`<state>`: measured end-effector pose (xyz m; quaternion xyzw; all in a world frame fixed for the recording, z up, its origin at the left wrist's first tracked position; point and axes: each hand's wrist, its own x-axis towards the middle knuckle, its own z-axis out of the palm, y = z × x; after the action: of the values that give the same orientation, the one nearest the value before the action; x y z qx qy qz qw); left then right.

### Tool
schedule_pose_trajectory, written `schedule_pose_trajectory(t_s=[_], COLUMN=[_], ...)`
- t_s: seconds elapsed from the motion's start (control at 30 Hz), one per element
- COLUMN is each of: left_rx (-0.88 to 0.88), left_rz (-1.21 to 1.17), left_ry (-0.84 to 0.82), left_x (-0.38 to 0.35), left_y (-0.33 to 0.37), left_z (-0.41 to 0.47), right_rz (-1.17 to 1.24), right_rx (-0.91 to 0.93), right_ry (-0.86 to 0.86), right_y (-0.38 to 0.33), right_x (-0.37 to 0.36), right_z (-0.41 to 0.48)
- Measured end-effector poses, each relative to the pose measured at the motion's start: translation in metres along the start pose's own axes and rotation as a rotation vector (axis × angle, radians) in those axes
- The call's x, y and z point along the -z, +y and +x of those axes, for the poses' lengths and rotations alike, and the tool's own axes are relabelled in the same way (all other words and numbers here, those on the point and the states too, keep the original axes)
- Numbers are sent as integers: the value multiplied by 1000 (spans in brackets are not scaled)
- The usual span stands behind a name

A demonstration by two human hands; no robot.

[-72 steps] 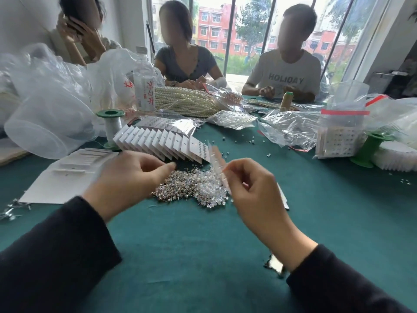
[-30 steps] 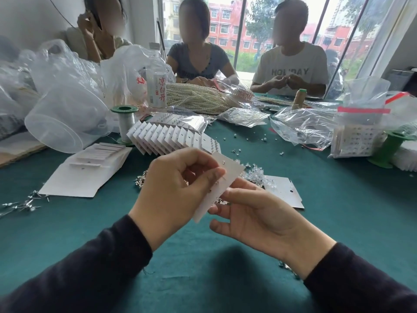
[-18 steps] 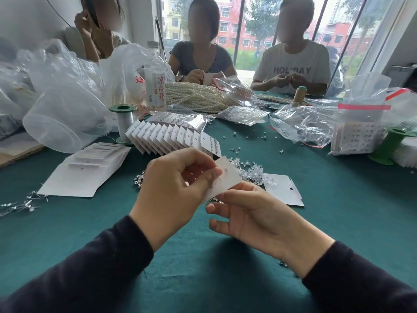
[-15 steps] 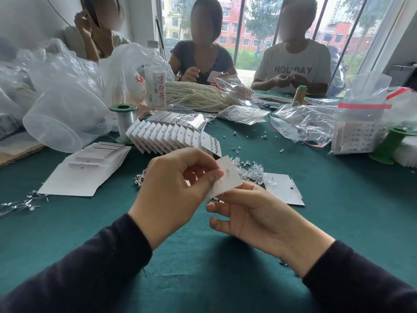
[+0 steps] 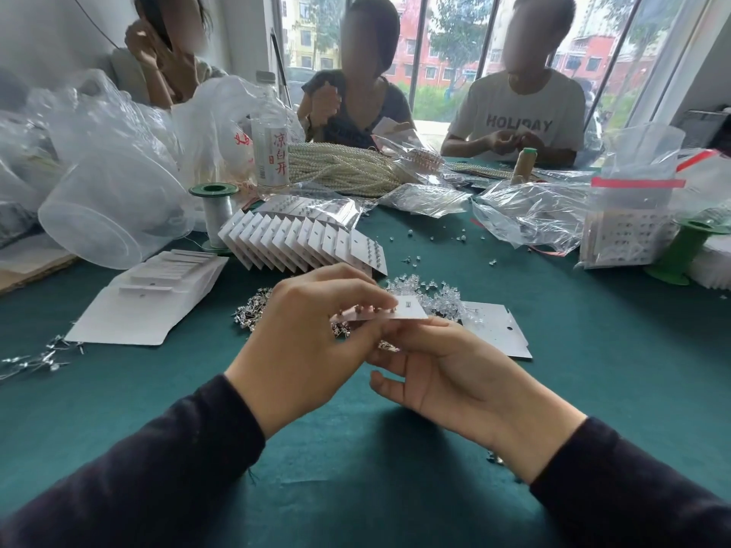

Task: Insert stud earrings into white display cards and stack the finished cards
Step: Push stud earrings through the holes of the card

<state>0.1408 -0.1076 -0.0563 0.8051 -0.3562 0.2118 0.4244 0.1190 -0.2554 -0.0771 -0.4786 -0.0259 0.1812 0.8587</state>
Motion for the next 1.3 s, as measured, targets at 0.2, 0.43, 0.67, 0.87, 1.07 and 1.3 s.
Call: schedule_pose_trajectory(t_s=[0.2,0.43,0.67,0.87,1.07,1.3], left_rx=[-7,179,593,522,504,585], left_rz=[31,-56,-507,-421,-402,-343], left_ry=[-15,87,257,210,131,199], left_x=[3,-5,-10,-13,-14,-12], left_y=[-4,-9,-15,-5,0,-16], left_z=[2,0,1,-2,-3,-2], right_rz=[118,-56,-1363,-1421,-1454,-1384], right_rx=[-52,-37,896,978,1004,1044], right_ry=[-60,67,529,581,607,498], right_y=[-4,-3,1,9,6,-10], right_x=[2,-2,-6,-12,-12,-1], right_z=[-2,-2,-7,-1,-2,-2])
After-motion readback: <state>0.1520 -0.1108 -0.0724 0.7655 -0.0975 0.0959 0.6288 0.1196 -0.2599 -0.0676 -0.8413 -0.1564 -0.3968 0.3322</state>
